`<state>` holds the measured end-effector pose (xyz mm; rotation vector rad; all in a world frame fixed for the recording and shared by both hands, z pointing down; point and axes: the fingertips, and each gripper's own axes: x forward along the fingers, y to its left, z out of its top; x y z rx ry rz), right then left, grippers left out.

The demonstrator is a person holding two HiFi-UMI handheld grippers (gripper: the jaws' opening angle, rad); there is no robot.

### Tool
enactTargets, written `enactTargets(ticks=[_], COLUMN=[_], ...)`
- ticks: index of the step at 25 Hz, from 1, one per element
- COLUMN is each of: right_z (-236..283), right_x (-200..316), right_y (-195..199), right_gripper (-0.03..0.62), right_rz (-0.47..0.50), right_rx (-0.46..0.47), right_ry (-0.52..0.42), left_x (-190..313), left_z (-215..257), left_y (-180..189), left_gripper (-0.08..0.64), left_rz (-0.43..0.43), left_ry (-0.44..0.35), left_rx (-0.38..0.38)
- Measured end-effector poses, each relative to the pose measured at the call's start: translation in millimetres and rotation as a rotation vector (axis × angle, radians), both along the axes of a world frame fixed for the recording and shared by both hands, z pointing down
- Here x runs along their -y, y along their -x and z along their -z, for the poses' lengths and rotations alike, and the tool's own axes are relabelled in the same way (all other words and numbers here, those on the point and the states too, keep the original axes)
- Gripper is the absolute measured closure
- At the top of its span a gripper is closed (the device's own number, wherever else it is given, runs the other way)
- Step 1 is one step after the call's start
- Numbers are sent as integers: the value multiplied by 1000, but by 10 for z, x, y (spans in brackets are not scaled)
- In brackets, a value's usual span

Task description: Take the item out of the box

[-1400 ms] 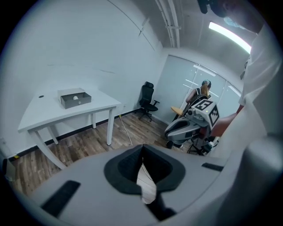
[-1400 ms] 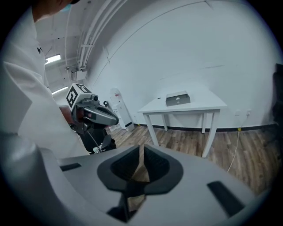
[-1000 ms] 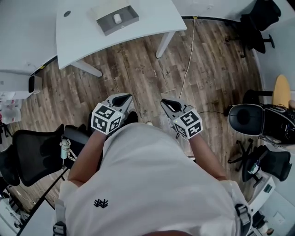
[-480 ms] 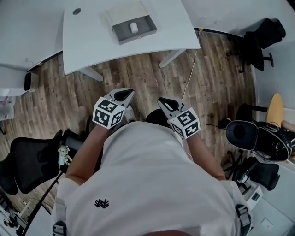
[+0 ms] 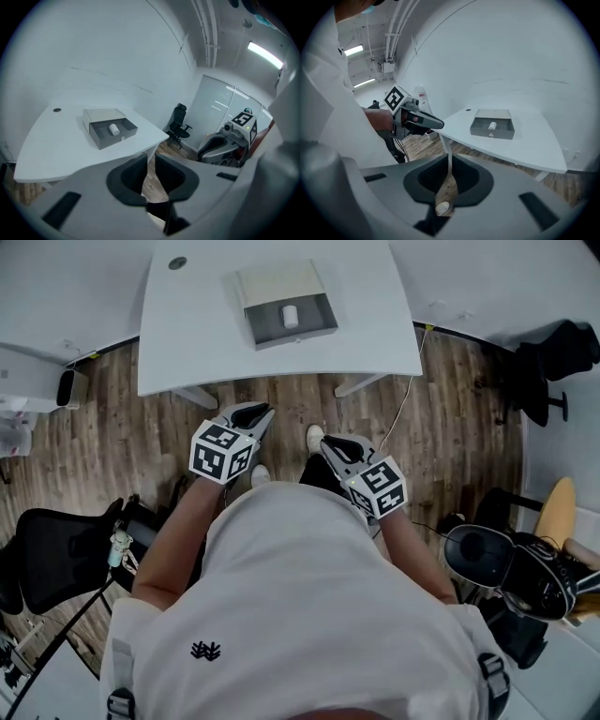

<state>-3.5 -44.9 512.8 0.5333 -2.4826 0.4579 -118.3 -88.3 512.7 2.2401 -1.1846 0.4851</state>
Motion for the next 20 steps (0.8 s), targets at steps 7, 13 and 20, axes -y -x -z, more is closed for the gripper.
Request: enactTargets(ticks=[7, 13, 20], right_z=[-29, -35, -115], right_x=[706, 1279, 1642], right_y=[-207, -470, -833], right_gripper=[565, 565, 565], right_rz=[64, 63, 22], right_rx=[34, 78, 87], right_ry=[9, 9, 28], left_x=[741, 1382, 1884], left_z=[-16, -143, -320], left_y=[39, 74, 77], left_gripper=[481, 405, 327], left_rz=[113, 180, 220], left_ry=[10, 74, 133], left_rx=[82, 164, 217])
